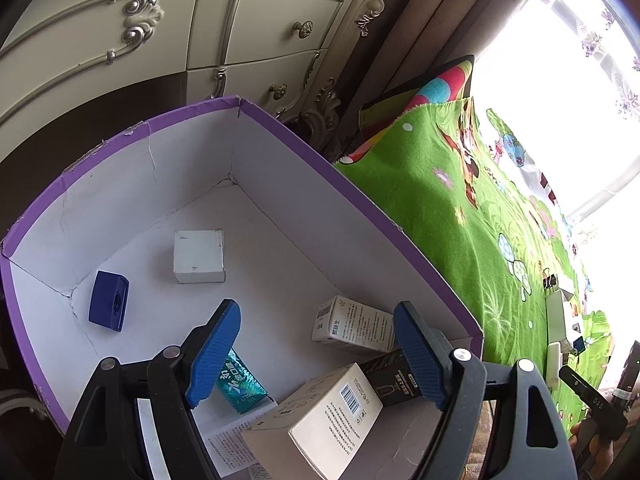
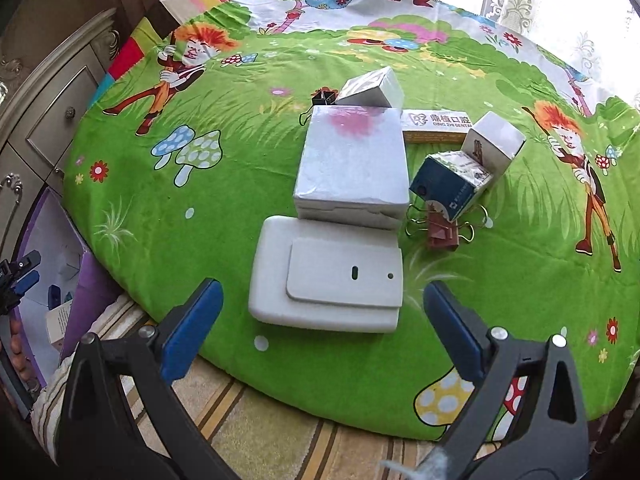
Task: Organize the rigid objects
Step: 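Move both open grippers back over the boxes on the bed, then grasp the silver-wrapped cube box with the left gripper while the right grasps the white plastic case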
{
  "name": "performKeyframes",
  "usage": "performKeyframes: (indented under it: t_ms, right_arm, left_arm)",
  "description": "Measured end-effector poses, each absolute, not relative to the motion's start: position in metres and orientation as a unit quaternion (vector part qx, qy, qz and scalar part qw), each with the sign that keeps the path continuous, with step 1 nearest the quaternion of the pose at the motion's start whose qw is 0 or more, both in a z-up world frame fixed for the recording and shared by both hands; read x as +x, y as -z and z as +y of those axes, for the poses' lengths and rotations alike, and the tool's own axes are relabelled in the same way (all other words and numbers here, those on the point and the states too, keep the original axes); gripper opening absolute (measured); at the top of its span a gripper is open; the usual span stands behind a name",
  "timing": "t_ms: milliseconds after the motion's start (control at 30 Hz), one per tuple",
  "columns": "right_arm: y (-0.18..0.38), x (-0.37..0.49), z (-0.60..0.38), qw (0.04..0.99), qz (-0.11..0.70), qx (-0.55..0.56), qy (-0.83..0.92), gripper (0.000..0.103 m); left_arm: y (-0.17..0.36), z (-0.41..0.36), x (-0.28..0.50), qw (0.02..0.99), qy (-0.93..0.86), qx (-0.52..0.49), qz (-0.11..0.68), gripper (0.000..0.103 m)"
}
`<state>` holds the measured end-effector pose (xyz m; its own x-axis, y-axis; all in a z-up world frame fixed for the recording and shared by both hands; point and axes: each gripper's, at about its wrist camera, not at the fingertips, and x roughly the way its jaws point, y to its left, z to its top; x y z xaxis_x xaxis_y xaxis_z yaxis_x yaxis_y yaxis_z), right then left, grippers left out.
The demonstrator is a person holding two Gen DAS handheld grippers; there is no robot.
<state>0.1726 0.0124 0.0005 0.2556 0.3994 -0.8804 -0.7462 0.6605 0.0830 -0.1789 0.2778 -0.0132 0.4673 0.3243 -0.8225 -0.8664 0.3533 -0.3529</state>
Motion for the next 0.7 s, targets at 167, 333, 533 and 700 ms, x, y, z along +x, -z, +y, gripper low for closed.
performKeyframes:
  t_ms: [167,333,533,700]
  right_arm:
    - [0.008,0.18,0.015,0.77,0.493,-0.178,-0.364,0.101]
    - [0.016,0.187,0.016,0.763,0.505,-0.172,-0.364,0.101]
    - [0.021,0.187,0.019,0.76,0.506,-0.175,-0.368,0.101]
    - [0.022,0.186,0.018,0.763,0.499,-0.176,-0.371,0.101]
  left_arm:
    - [0.009,0.278,-0.17,0.758,-0.394,-0.4,0.333,0.08]
    - [0.001,0.274,-0.154,0.767,-0.388,-0.388,0.333,0.08]
    - [-0.016,0.262,-0.121,0.789,-0.37,-0.362,0.332,0.08]
    - [-0.029,0.248,-0.077,0.81,-0.339,-0.339,0.338,0.08]
